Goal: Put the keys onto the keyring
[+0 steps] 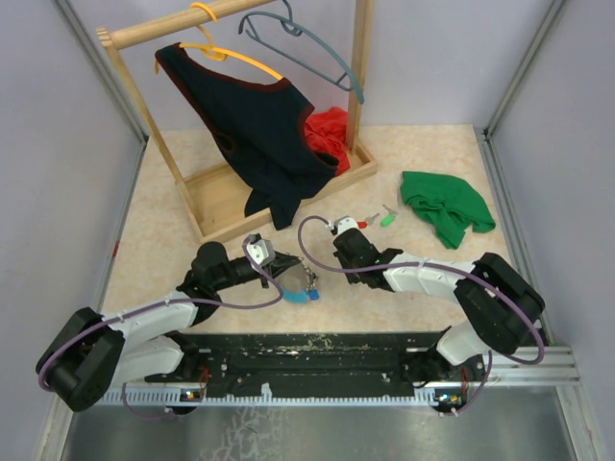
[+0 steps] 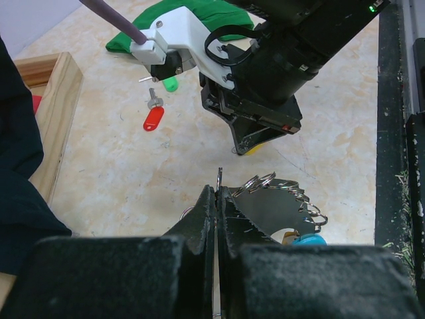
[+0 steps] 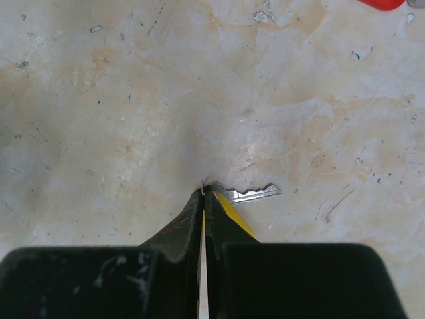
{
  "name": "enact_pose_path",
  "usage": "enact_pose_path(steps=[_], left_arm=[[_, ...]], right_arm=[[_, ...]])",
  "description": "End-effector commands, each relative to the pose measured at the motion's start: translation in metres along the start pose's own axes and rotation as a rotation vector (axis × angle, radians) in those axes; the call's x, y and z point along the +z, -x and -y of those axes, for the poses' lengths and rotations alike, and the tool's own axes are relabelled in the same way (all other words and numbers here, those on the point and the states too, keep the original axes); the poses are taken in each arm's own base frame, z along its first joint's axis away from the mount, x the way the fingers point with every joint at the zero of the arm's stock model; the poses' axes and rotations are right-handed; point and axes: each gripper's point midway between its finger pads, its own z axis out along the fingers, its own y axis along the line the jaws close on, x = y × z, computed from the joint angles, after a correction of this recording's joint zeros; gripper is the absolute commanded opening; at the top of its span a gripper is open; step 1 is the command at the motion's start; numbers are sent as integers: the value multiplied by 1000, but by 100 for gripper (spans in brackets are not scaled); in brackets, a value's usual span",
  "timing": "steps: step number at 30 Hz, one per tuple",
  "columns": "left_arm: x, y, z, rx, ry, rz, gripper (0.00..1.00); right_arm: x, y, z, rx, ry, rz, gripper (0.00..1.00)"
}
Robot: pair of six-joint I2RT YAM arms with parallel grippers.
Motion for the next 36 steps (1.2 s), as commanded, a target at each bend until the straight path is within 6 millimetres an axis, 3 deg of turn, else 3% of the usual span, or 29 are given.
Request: enact_pose_path(steps=[1, 12, 20, 25, 36], left_arm=[[2, 14, -2, 25, -10, 47, 0], [2, 15, 1, 28, -23, 51, 0], [-1, 18, 3, 68, -37, 65, 0], [-2, 18, 7, 108, -59, 75, 0], [-3, 15, 21, 94, -200, 82, 0]], right_arm=[[-9, 29, -8, -9, 39, 69, 0], [-46, 60, -26, -123, 200, 173, 0], [-103, 97, -47, -354, 399, 450, 0], [-127, 108, -52, -421, 451, 496, 0], [-147, 109, -72, -702, 590, 537, 0]])
